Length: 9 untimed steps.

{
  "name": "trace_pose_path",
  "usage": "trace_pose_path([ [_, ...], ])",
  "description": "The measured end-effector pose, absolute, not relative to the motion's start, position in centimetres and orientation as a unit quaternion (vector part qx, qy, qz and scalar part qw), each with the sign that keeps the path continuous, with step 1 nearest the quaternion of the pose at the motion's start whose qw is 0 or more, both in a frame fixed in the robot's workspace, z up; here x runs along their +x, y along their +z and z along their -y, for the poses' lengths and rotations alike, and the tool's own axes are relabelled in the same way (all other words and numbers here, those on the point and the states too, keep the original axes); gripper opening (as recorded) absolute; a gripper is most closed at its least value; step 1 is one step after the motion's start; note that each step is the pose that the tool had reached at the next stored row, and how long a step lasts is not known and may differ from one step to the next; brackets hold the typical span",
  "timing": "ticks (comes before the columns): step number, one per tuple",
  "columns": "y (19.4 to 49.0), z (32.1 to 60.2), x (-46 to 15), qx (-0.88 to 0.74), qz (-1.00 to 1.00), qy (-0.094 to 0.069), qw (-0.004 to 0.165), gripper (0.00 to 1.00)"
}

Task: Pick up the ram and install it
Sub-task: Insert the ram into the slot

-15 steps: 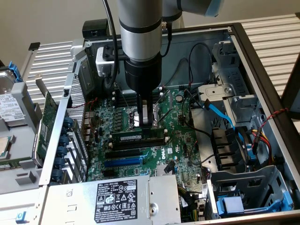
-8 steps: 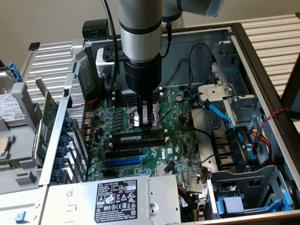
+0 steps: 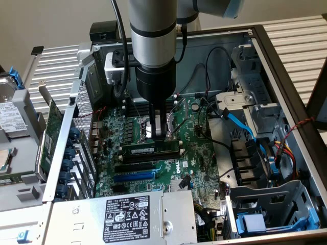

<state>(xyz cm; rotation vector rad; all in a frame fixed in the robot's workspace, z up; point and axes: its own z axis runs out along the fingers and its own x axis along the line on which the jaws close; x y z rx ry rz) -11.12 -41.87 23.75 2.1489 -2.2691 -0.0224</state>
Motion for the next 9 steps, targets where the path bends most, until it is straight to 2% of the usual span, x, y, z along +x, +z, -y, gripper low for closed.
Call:
trace_pose_path([
  [9, 23.75, 41.91, -11.15, 0.687, 0.726, -0.007, 0.008, 0.12],
])
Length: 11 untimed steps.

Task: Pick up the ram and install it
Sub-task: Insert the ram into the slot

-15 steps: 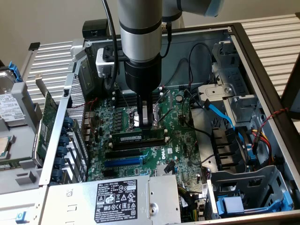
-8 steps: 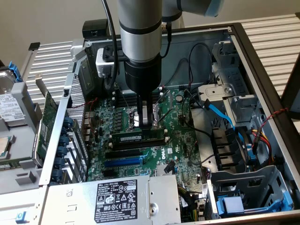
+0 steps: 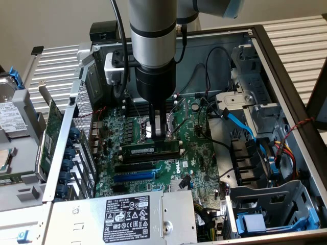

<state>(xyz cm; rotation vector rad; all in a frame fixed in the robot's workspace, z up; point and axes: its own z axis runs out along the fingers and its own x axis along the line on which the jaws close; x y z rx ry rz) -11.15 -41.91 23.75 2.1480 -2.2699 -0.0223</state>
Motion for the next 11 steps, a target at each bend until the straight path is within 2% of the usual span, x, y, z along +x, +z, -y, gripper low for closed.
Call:
trace_pose_path([
  [11, 23.53, 41.89, -11.24, 0.687, 0.726, -0.006, 0.007, 0.12],
])
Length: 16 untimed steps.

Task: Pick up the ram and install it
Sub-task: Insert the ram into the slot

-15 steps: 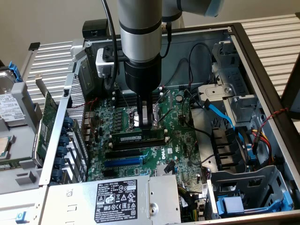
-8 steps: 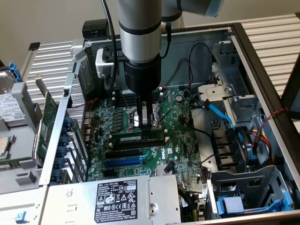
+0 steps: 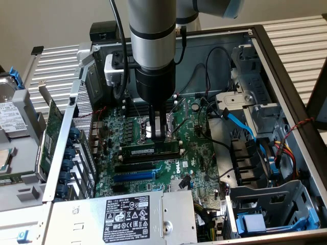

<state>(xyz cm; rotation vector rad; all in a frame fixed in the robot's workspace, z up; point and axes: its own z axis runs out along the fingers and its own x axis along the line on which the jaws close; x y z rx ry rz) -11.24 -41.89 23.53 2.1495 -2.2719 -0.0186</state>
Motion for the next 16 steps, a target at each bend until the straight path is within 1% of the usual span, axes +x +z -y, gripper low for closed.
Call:
trace_pose_path([
  [16, 23.36, 41.70, -11.30, 0.687, 0.726, -0.006, 0.007, 0.12],
])
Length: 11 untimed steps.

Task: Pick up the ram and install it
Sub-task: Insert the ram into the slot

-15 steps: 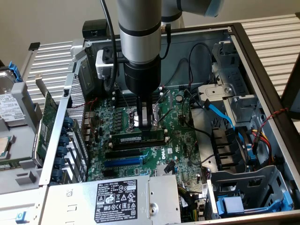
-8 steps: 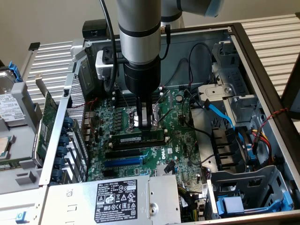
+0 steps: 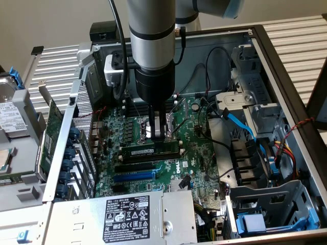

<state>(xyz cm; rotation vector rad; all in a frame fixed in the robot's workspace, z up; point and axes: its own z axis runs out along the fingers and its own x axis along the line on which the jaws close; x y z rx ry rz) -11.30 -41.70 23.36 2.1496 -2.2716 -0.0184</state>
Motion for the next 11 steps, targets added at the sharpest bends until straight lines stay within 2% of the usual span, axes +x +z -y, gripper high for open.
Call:
trace_pose_path([
  [11, 23.37, 41.74, -11.49, 0.687, 0.726, -0.005, 0.008, 0.13],
])
